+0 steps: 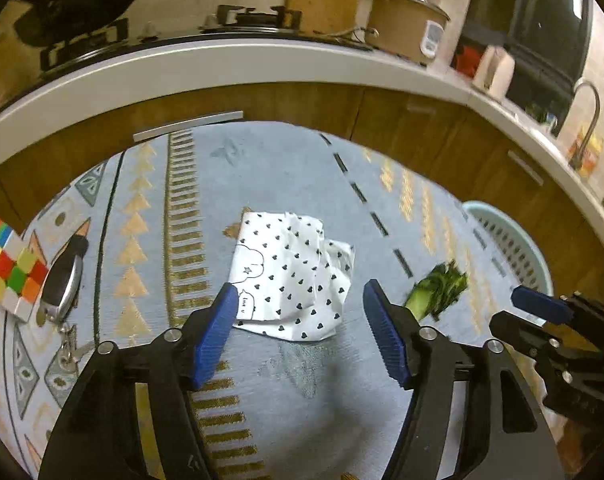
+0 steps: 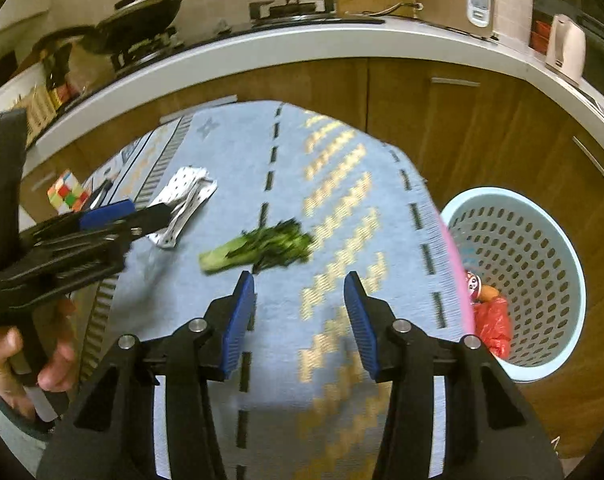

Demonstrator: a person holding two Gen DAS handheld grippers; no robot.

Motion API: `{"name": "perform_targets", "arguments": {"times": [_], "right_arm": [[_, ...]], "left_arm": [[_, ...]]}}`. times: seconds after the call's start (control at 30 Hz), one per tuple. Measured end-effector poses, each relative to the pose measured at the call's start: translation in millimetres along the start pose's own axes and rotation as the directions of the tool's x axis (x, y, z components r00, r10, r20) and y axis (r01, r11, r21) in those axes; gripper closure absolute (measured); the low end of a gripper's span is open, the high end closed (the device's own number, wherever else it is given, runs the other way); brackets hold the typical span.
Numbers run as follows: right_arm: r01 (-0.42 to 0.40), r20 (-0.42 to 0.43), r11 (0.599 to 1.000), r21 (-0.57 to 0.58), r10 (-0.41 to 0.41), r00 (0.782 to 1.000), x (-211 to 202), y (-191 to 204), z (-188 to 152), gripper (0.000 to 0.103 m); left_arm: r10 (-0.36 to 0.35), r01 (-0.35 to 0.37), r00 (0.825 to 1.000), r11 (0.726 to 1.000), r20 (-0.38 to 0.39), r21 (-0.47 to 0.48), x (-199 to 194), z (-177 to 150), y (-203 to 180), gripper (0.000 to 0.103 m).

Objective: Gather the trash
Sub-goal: 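Move both tools back toward the napkin and bok choy on the table, then grasp the heart-print napkin with left tool while right tool grasps the bok choy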

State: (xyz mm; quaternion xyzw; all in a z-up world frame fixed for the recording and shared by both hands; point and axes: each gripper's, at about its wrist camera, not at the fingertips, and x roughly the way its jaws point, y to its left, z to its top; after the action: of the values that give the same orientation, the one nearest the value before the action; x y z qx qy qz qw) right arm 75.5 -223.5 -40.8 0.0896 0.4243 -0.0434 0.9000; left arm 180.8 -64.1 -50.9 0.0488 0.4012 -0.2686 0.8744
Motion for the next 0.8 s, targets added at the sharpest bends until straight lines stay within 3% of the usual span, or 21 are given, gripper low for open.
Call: {"name": "perform_targets", "arguments": {"times": [0.13,0.4,0.57,0.7,0.77,0.8], "right_arm": [[-0.001,-0.013,1.0,0.001,0.001,1.0,3.5,1.9,-3.8,0.06],[-0.051,-0.027,0.998,0.024,0.052,0.998,9.1,1.0,-4.4,0.06],[-0.085,-0.04,0.996,0.025,0.086,0.995,13.9,8.9,-4.6,0.06],[-0.104,-0.055,0.994,0.031,0.105,0.993,20.2,14.9,-4.1,0.06],[-0.118,-0.068,0.992,0.045,0.121,0.99,25.9,16.9,-2.4,0.06],[-0.124,-0.072,0.991,0.052,0.127,0.989,28.5,17.8,-1.6,0.06]], "left_arm": [[0.027,-0.027,1.0,0.996,-0.004,0.079,10.6,-1.8,-11.9,0.039],[0.051,-0.049,0.998,0.997,-0.036,0.061,24.1,-4.7,-11.1,0.043],[0.084,-0.083,0.996,0.995,-0.021,0.046,23.7,-4.0,-9.0,0.061],[0.022,-0.022,1.0,0.999,0.004,-0.023,18.9,-3.8,4.7,0.078],[0.02,-0.02,1.0,0.999,0.007,-0.045,18.4,-4.8,8.0,0.092],[0.012,-0.012,1.0,0.998,0.01,-0.055,17.8,-5.0,9.2,0.093]]}}
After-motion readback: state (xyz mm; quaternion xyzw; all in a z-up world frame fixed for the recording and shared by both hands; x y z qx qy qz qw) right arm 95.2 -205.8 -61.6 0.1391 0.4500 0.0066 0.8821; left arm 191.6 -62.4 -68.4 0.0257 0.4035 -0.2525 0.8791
